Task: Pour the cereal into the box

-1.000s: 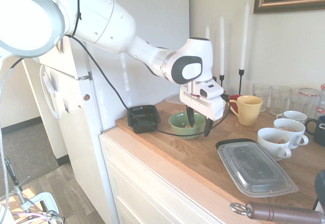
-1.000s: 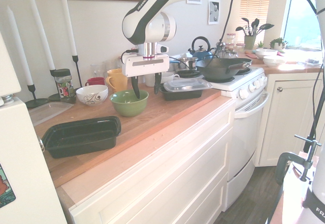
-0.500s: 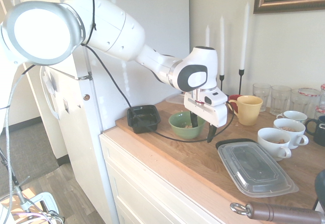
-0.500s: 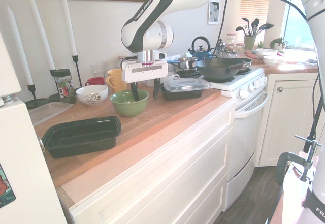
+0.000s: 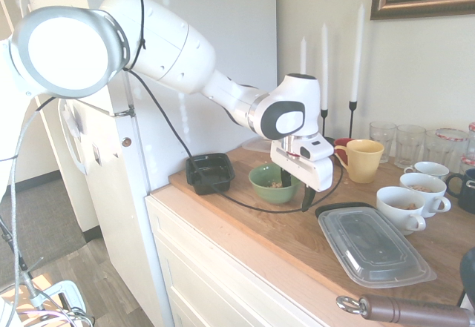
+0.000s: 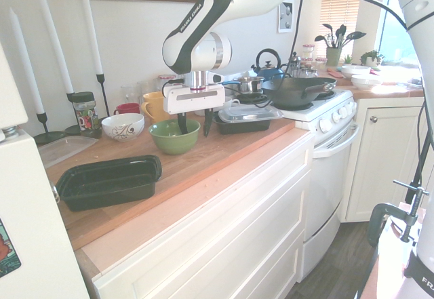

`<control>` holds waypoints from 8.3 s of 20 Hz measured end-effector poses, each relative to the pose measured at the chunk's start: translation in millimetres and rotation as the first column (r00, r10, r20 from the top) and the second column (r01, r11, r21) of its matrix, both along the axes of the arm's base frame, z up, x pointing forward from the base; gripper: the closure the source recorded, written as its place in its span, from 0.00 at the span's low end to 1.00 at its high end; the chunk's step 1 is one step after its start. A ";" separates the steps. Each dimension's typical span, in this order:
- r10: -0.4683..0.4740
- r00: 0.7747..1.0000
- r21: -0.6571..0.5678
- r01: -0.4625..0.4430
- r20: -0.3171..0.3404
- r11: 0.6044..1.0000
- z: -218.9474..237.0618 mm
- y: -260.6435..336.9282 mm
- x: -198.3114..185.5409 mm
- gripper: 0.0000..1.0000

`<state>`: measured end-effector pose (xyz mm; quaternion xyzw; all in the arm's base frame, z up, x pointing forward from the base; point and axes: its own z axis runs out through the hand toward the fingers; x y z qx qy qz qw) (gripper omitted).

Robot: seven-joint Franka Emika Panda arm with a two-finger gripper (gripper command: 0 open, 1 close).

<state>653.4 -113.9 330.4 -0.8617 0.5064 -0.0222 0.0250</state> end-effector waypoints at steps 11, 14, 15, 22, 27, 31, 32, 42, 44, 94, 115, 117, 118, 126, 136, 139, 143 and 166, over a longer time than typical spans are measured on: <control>0.002 1.000 0.015 -0.002 -0.002 1.000 -3.6 7.1 0.0 1.00; 0.006 1.000 0.016 -0.006 0.005 1.000 1.5 7.0 -0.2 1.00; 0.007 1.000 0.016 -0.007 0.006 1.000 1.9 7.0 -0.3 1.00; 0.013 1.000 -0.004 -0.013 0.026 1.000 26.4 2.4 -3.2 1.00; 0.037 0.999 -0.038 -0.035 0.030 0.999 49.7 1.6 -8.1 1.00; 0.097 0.994 -0.076 -0.094 0.044 0.993 88.7 25.6 -19.3 1.00; 0.123 0.991 -0.093 -0.119 0.043 0.989 101.1 38.1 -25.2 1.00; 0.341 0.940 -0.435 -0.294 0.033 0.851 110.8 175.8 -81.6 1.00; 0.387 0.922 -0.506 -0.319 0.031 0.801 104.8 206.1 -88.0 1.00; 0.758 0.603 -0.962 -0.241 -0.250 -0.126 31.2 353.6 -130.5 1.00; 0.439 0.895 -0.397 -0.375 0.080 0.838 187.1 138.7 -68.2 1.00; 0.396 0.913 -0.278 -0.357 0.099 0.892 183.9 84.4 -64.3 1.00; 0.372 0.922 -0.218 -0.344 0.105 0.913 176.8 61.9 -63.5 1.00; 0.205 0.973 0.211 -0.223 0.108 0.952 102.9 8.6 -50.6 1.00; 0.147 0.987 0.236 -0.159 0.067 0.959 36.6 -15.6 -25.0 1.00; 0.138 0.989 0.236 -0.148 0.058 0.960 20.5 -20.9 -17.5 1.00; 0.134 0.990 0.236 -0.142 0.051 0.961 5.0 -25.6 -3.9 1.00; 0.255 0.967 0.049 -0.254 -0.009 0.966 32.5 -3.5 -2.4 0.00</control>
